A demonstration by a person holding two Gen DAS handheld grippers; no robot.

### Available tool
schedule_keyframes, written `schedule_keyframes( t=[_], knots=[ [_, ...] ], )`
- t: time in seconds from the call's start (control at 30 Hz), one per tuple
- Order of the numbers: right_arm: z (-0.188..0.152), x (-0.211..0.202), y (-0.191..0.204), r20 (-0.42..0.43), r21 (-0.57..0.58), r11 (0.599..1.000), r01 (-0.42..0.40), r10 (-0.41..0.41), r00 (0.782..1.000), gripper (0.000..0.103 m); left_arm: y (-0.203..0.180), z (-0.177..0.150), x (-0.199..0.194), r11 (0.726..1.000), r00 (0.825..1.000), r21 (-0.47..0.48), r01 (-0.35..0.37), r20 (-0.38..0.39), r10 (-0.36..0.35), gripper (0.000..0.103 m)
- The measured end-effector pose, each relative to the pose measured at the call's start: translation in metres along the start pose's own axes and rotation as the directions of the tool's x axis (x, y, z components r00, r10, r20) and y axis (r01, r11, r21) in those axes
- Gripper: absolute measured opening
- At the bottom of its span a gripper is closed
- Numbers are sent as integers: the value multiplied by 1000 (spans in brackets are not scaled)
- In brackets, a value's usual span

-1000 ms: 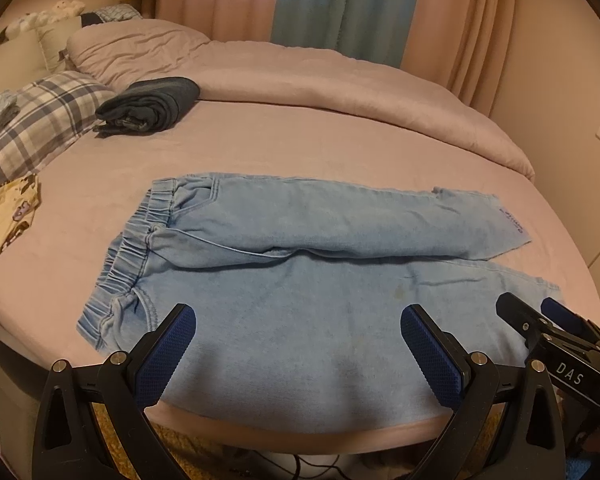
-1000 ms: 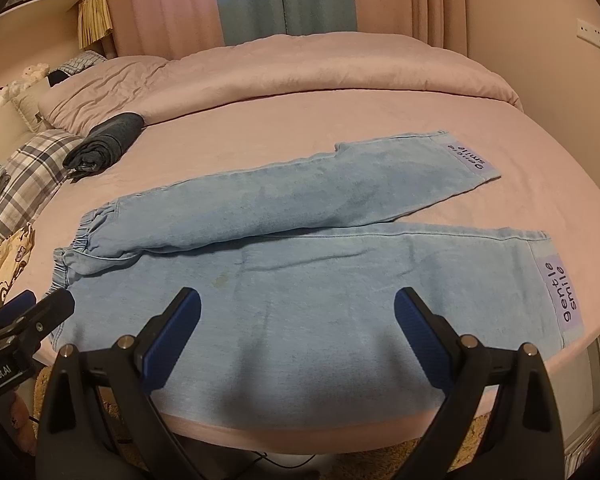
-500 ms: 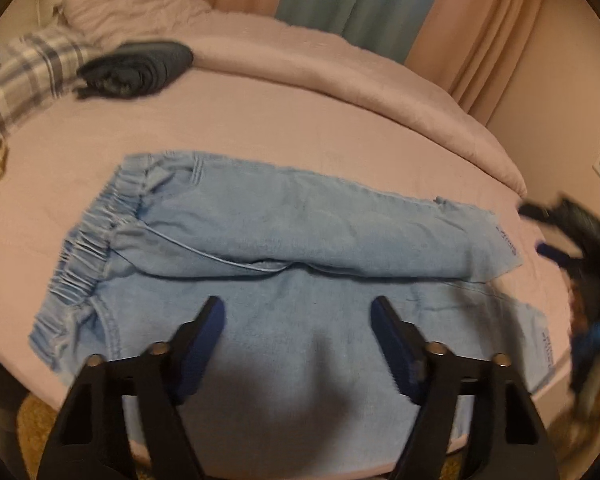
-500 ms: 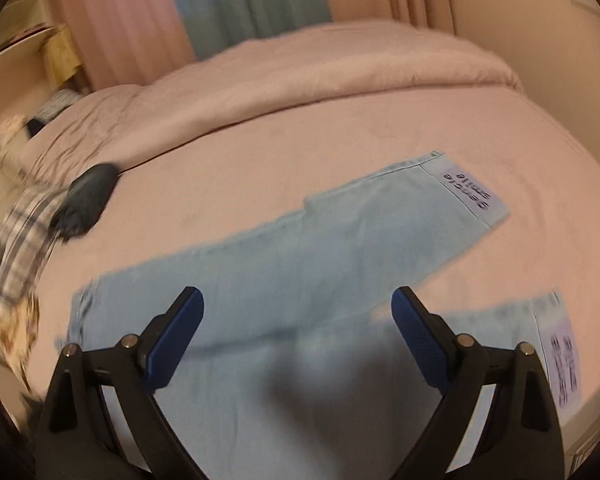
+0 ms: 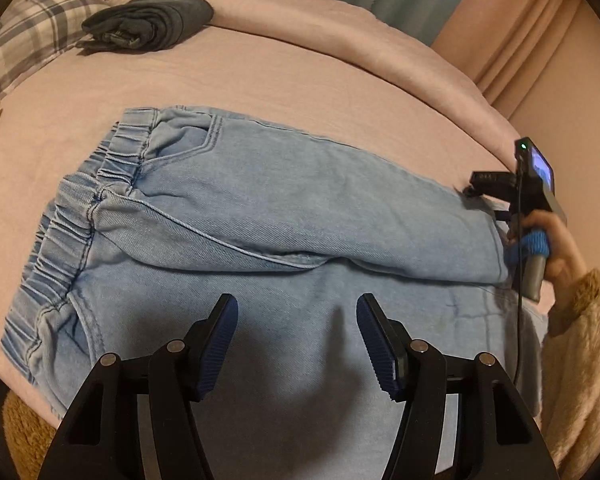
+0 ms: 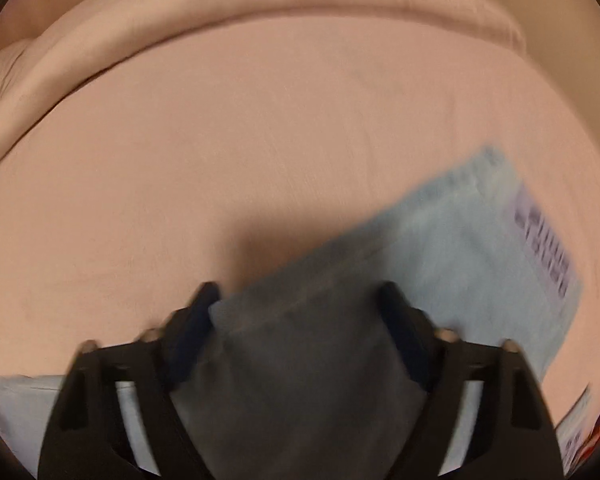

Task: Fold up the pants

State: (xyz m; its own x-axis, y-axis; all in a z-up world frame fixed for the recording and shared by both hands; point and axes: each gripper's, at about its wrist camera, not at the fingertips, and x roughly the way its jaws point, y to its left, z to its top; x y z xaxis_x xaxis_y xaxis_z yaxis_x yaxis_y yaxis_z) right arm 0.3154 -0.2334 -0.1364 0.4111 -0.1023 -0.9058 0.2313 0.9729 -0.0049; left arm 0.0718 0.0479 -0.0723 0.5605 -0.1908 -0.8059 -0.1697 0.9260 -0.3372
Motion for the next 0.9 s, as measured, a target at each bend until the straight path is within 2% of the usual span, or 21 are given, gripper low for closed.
schedule_keyframes(
  t=[0.03, 0.07, 0.1, 0.13, 0.2, 0.23, 0.27, 0.3, 0.33, 0.37, 0.43, 0.47, 0.5, 0.53, 0.57, 0.63, 0.67, 0.73, 0.8, 0.9],
  knots=[
    [-3, -5, -2, 26, 8, 1000, -18, 18, 999, 42, 0, 0, 0, 1000, 1000, -4, 1, 1, -1, 63],
    [-4, -8, -3, 38, 12, 999, -33, 32, 999, 34, 1, 1, -1, 1000, 1000, -12, 8, 1, -8, 63],
    [-6, -15, -9, 50, 24, 997, -71, 70, 996, 18, 2, 2, -1, 1000, 1000, -17, 14, 3, -14, 63],
    [-7, -21, -17, 63, 45, 994, -104, 101, 993, 11, 4, 4, -3, 1000, 1000, -22, 22, 6, -22, 63],
    [-14, -39, -37, 112, 100, 965, -244, 233, 966, 9, 6, 5, -12, 998, 999, -42, 48, 21, -47, 63],
    [-20, -44, -44, 142, 115, 952, -284, 267, 953, 9, 7, 6, -16, 997, 998, -52, 61, 30, -59, 63],
    [-32, -68, -57, 211, 119, 924, -365, 335, 918, 9, 8, 8, -22, 995, 996, -63, 79, 45, -76, 63],
    [-42, -84, -66, 264, 115, 905, -409, 369, 891, 9, 8, 10, -24, 993, 994, -67, 93, 56, -89, 63],
    [-51, -98, -73, 301, 106, 890, -443, 396, 867, 9, 9, 12, -28, 992, 993, -72, 106, 66, -101, 63],
    [-72, -122, -84, 353, 89, 869, -486, 429, 831, 9, 12, 15, -30, 991, 992, -76, 109, 69, -104, 63],
    [-110, -155, -99, 431, 71, 835, -545, 467, 772, 8, 13, 17, -36, 988, 990, -90, 124, 80, -117, 63],
    [-119, -161, -103, 445, 61, 829, -556, 476, 759, 8, 14, 17, -38, 986, 988, -99, 136, 86, -128, 63],
    [-143, -175, -106, 470, 57, 828, -557, 470, 747, 7, 15, 17, -40, 980, 984, -113, 161, 89, -152, 63],
    [-168, -184, -110, 478, 55, 832, -553, 464, 746, 7, 15, 19, -39, 976, 982, -125, 178, 88, -168, 63],
    [-179, -187, -111, 477, 57, 830, -554, 465, 746, 7, 15, 21, -38, 971, 980, -142, 192, 84, -182, 63],
    [-217, -185, -119, 454, 95, 803, -588, 491, 744, 7, 14, 28, -32, 963, 976, -162, 214, 77, -204, 65],
    [-214, -171, -123, 439, 99, 801, -591, 498, 748, 7, 13, 33, -28, 960, 974, -172, 223, 68, -214, 65],
    [-229, -158, -119, 386, 110, 831, -545, 470, 794, 7, 11, 42, -19, 954, 973, -193, 232, 54, -225, 65],
    [-227, -151, -121, 381, 119, 835, -537, 461, 801, 7, 8, 51, -11, 949, 971, -204, 239, 44, -235, 65],
    [-229, -146, -125, 379, 154, 820, -552, 467, 799, 7, 1, 65, 7, 961, 981, -200, 192, 8, -195, 65]
  ],
)
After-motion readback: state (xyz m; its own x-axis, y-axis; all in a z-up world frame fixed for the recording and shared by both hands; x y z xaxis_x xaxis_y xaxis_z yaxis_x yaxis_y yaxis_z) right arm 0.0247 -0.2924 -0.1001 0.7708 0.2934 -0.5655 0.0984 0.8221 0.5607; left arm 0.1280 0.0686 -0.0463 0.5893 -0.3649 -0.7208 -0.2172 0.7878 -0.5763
